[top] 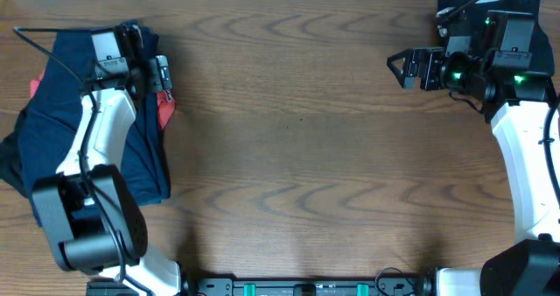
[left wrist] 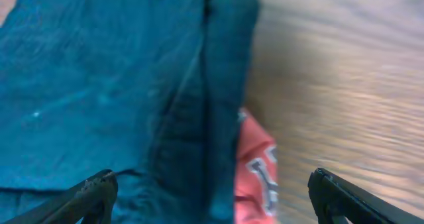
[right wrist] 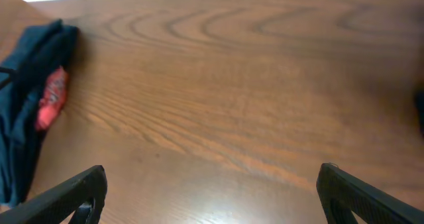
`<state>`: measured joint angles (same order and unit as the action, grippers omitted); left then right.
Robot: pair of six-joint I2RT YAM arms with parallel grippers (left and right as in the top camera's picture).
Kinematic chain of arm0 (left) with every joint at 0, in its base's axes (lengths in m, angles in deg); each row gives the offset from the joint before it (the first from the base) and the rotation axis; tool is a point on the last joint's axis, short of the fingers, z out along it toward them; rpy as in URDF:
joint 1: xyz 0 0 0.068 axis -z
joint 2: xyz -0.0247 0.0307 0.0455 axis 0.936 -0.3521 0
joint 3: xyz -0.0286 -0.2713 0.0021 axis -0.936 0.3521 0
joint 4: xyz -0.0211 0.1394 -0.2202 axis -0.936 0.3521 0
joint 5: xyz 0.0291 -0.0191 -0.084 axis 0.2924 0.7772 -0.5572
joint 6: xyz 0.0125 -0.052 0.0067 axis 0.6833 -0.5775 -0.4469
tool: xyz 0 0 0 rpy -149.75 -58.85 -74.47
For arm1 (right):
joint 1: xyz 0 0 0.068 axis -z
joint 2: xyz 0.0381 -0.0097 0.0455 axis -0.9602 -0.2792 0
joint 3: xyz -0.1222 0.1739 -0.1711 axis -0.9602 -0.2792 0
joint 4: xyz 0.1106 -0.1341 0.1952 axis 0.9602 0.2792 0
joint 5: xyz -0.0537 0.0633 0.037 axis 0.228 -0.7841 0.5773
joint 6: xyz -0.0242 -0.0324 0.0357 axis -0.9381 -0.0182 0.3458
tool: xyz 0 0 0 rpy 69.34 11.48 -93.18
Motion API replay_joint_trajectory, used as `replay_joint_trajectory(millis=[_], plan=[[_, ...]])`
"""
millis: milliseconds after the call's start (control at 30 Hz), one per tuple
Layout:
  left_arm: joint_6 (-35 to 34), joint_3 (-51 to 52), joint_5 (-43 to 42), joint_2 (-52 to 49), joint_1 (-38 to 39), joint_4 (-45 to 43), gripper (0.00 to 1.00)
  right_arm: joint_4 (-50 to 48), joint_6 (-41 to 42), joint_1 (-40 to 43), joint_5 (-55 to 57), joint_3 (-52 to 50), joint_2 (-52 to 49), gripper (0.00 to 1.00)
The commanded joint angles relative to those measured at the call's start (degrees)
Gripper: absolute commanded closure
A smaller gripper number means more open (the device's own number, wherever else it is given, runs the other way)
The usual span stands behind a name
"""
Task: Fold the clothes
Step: 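Reach the left gripper to the navy pile and grasp the top garment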
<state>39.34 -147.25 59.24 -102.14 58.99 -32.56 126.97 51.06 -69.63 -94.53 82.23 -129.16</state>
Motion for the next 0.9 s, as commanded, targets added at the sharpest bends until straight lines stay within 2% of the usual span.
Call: replay_joint_trajectory(millis=[0,67,133,167,267,333,467,533,600,633,867], plan=[[0.98,-1.44,5.35,-2.40,-0.70,-0.39,0.07,1.01,0.37,-0.87,3.82,1.01,-0.61,0.02],[0.96,-1.44,5.33,-3.76,-1.16,-0.39,0.12,1.18,0.37,-0.87,3.93,1.01,-0.61,0.03],[0.92,-1.44,5.33,-4.63,-1.46,-0.39,0.26,1.14,0.37,-0.87,4.02,1.01,-0.61,0.03],[0.92,-1.42,5.33,-4.85,-1.55,-0.39,0.37,1.07,0.37,-0.85,4.22,1.01,-0.61,0.02],[0.92,-1.42,5.31,-4.90,-1.53,-0.39,0.53,0.96,0.37,-0.87,4.76,1.01,-0.61,0.03],[0.92,-1.42,5.31,-4.90,-1.53,-0.35,0.59,0.94,0.37,-0.85,4.79,1.01,-0.61,0.02],[0.90,-0.98,5.27,-4.90,-1.53,-0.33,0.62,1.01,0.37,-0.85,4.79,1.01,-0.61,0.02],[0.90,-0.72,5.27,-4.90,-1.53,-0.33,0.73,1.01,0.37,-0.85,4.79,1.01,-0.61,0.03],[0.92,-0.70,5.31,-4.90,-1.53,-0.13,0.90,1.03,0.37,-0.85,5.11,1.01,-0.61,0.02],[0.90,-0.70,5.31,-4.90,-1.53,-0.11,0.94,1.05,0.37,-0.87,5.42,1.01,-0.61,0.02],[-2.29,-1.68,5.29,3.63,-1.27,-2.82,0.94,1.20,0.37,-0.85,5.84,1.01,-0.61,0.03]])
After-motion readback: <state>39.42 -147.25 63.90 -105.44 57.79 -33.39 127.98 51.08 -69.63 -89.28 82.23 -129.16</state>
